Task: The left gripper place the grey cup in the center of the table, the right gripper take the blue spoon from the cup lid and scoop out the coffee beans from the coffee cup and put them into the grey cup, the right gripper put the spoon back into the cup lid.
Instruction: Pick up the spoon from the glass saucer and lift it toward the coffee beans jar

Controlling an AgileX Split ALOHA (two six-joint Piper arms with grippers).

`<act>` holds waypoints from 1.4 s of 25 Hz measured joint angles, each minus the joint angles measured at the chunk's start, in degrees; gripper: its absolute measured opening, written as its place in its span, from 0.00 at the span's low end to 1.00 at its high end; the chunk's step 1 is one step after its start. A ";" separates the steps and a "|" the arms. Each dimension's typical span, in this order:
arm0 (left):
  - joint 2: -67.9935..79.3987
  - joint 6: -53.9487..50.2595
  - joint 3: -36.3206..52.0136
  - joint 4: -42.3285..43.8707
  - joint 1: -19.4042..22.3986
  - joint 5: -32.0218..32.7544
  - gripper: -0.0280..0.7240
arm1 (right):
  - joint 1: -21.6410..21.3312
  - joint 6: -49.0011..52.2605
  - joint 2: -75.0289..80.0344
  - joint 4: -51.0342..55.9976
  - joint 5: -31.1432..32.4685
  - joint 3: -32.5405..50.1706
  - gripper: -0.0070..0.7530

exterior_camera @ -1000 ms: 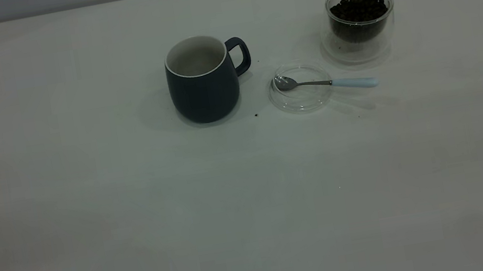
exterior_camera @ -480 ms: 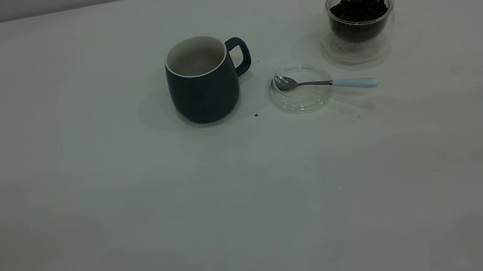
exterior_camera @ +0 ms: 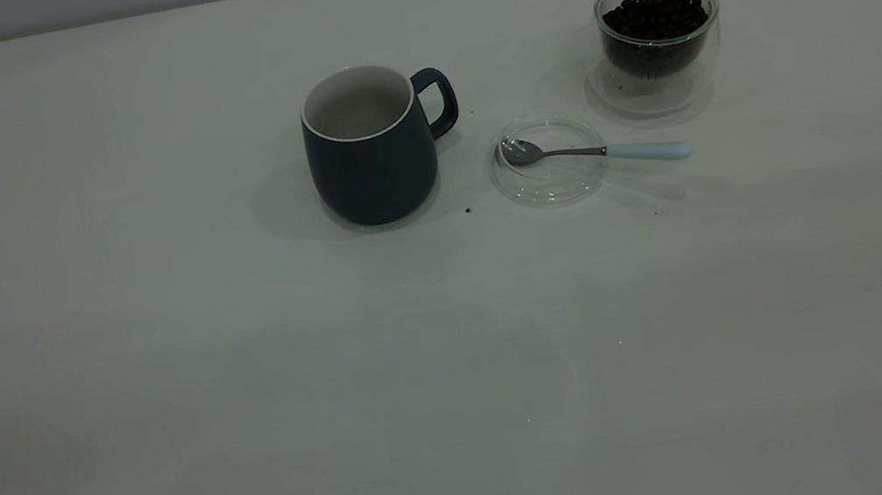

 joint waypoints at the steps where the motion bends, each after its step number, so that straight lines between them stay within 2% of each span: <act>1: 0.00 0.00 0.00 0.00 0.00 0.00 0.82 | 0.00 0.00 0.00 0.00 0.00 0.00 0.79; 14: 0.00 0.06 0.00 0.00 0.00 0.00 0.82 | 0.00 2.65 1.09 2.81 -1.56 -0.34 0.79; 20: 0.00 0.06 0.00 0.00 0.00 0.05 0.82 | 0.00 4.16 18.85 8.47 -14.34 -4.06 0.79; 23: 0.00 0.06 0.00 0.00 0.00 0.07 0.82 | 0.00 0.75 31.85 13.93 -21.03 -5.67 0.79; 30: 0.00 0.06 0.00 0.00 0.00 0.12 0.82 | 0.00 -13.73 61.35 34.21 -35.27 -6.22 0.79; 35: 0.00 -0.05 0.00 0.00 0.00 0.12 0.82 | 0.00 -29.58 78.96 53.88 -40.07 -6.91 0.79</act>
